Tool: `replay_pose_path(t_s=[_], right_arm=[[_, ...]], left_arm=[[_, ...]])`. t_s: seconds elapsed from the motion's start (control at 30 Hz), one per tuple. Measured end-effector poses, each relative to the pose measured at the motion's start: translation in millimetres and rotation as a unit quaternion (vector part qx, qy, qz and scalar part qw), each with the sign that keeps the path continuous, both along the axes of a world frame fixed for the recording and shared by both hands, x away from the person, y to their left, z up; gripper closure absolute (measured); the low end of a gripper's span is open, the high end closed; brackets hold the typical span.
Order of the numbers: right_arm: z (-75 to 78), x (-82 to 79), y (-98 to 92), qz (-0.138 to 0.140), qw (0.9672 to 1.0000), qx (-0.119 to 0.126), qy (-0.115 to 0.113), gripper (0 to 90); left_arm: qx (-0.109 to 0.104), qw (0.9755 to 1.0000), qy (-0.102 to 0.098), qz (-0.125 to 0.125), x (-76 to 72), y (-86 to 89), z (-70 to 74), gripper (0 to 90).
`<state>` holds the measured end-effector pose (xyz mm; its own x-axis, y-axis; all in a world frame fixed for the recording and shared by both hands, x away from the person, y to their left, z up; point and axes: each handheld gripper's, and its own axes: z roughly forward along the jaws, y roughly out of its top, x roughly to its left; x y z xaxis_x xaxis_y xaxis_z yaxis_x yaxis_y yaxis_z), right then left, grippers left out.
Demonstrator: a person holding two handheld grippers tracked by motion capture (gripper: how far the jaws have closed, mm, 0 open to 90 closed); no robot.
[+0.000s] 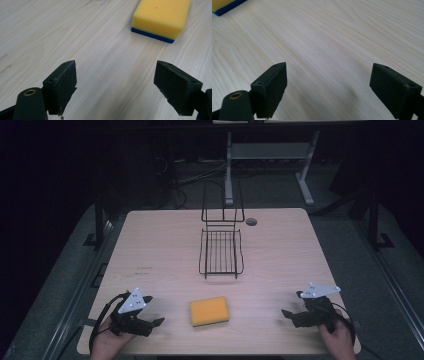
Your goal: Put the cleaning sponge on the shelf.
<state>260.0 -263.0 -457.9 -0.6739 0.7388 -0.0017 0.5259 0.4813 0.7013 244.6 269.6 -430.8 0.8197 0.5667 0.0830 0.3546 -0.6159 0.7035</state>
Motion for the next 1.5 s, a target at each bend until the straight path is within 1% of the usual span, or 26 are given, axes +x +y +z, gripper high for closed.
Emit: replay_pose_path(t_s=[0.03, 0.07, 0.23, 0.27, 0.3, 0.33, 0.37, 0.4, 0.57, 0.67, 0.83, 0.93, 1.03, 1.07, 1.27, 1.33, 1.37, 1.47, 1.5], right_arm=[[0.0, 0.0, 0.0, 0.0, 1.0, 0.0, 0.0, 14.1], [0.1, 0.2, 0.0, -0.001, 1.0, 0.0, 0.0, 14.1], [0.9, 0.0, 0.3, -0.002, 1.0, 0.002, 0.0, 14.1], [1.7, -0.5, 1.7, 0.0, 1.0, 0.001, -0.002, 14.1], [1.7, -0.5, 1.7, 0.0, 1.0, 0.001, -0.002, 14.1], [1.7, -0.2, 2.4, 0.002, 1.0, 0.001, -0.003, 14.1], [1.7, -0.2, 2.4, 0.002, 1.0, 0.001, -0.003, 14.1], [1.6, 0.1, 3.2, 0.004, 1.0, 0.0, -0.002, 14.1], [1.3, 0.0, 3.4, 0.005, 1.0, -0.003, -0.003, 14.1], [2.8, -0.2, 2.6, 0.003, 1.0, 0.002, -0.005, 14.1], [3.0, -0.9, 3.2, 0.001, 1.0, 0.004, -0.006, 14.1], [3.5, -1.5, 4.3, 0.002, 1.0, 0.002, -0.007, 14.1], [3.9, -2.1, 4.6, 0.003, 1.0, 0.004, -0.006, 14.1], [4.3, -2.2, 4.3, 0.002, 1.0, 0.004, -0.007, 14.1], [4.3, -2.1, 5.5, 0.007, 0.9999, 0.003, -0.009, 14.1], [4.3, -2.1, 5.8, 0.009, 0.9999, 0.004, -0.008, 14.1], [4.3, -2.1, 5.8, 0.009, 0.9999, 0.004, -0.008, 14.1], [5.6, -2.6, 5.5, 0.009, 0.9999, 0.007, -0.01, 14.1], [5.8, -2.7, 5.3, 0.009, 0.9999, 0.009, -0.01, 14.1]], left_arm=[[0.0, 1.0, 0.0, 0.0, 0.0, 0.0, 0.0, 17.8], [0.005, 1.0, 0.003, -0.005, 1.0, -0.9, 1.7, 17.8], [0.009, 0.9999, 0.005, -0.013, 3.1, -2.4, 5.9, 17.8], [0.011, 0.9997, 0.007, -0.02, 3.8, -3.9, 8.8, 17.8], [0.011, 0.9997, 0.007, -0.02, 3.8, -3.9, 8.8, 17.8], [0.015, 0.9995, 0.008, -0.027, 4.0, -6.7, 11.3, 17.8], [0.015, 0.9995, 0.008, -0.027, 4.0, -6.7, 11.3, 17.8], [0.02, 0.9992, 0.008, -0.034, 4.2, -9.5, 12.9, 17.8], [0.029, 0.9985, 0.011, -0.044, 6.4, -14.7, 15.2, 17.8], [0.032, 0.998, 0.014, -0.053, 8.3, -19.5, 18.9, 17.7], [0.036, 0.9975, 0.019, -0.059, 10.5, -23.3, 22.8, 17.7], [0.043, 0.9968, 0.021, -0.064, 12.0, -25.9, 25.7, 17.7], [0.045, 0.9965, 0.022, -0.067, 12.1, -29.4, 27.0, 17.7], [0.049, 0.996, 0.023, -0.071, 12.2, -32.1, 27.6, 17.7], [0.053, 0.9952, 0.027, -0.077, 14.2, -38.9, 28.7, 17.7], [0.058, 0.9943, 0.029, -0.085, 15.0, -44.5, 31.5, 17.7], [0.058, 0.9943, 0.029, -0.085, 15.0, -44.5, 31.5, 17.7], [0.065, 0.9931, 0.028, -0.094, 15.6, -52.6, 36.2, 17.7], [0.07, 0.9923, 0.026, -0.099, 15.9, -55.8, 38.7, 17.7]])
